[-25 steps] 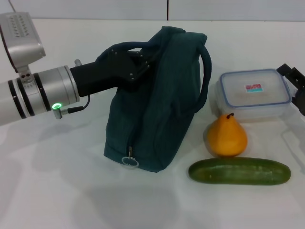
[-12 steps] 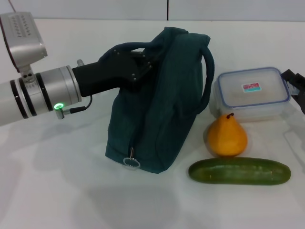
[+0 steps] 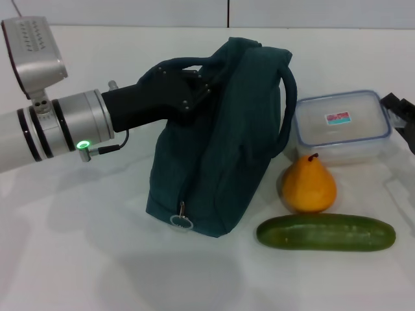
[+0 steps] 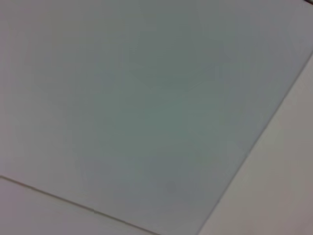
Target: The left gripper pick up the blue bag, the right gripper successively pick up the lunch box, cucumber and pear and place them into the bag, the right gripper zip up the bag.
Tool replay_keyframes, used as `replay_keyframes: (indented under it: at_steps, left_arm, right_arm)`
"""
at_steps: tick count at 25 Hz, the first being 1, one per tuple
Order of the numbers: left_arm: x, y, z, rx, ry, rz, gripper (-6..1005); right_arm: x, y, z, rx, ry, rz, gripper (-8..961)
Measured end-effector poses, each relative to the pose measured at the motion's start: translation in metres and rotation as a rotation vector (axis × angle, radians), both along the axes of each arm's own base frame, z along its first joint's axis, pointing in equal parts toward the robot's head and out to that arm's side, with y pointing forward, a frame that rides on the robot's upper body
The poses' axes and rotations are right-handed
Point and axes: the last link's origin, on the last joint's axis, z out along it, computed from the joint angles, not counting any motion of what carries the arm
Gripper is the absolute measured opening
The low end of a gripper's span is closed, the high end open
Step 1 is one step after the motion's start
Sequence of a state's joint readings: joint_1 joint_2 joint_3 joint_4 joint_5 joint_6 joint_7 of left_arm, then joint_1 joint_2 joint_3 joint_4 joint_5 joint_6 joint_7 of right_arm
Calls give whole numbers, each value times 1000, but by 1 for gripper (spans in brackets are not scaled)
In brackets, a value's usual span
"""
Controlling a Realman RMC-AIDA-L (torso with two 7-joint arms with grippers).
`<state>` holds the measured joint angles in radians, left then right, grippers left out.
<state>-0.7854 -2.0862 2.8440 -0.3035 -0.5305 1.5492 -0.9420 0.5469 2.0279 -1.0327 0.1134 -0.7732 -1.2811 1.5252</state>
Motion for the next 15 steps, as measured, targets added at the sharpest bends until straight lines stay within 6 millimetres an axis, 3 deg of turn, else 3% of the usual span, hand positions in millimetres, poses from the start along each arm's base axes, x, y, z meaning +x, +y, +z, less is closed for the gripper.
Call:
replay_keyframes:
  at_steps: [8, 15]
  left_arm:
    - [0, 0, 0, 0, 0, -1, 47]
    - [1, 0, -1, -1, -2, -2, 47]
  right_arm:
    - [-4, 0, 1, 23, -16, 35, 274]
    - [-2, 1, -3, -9, -31, 12, 150]
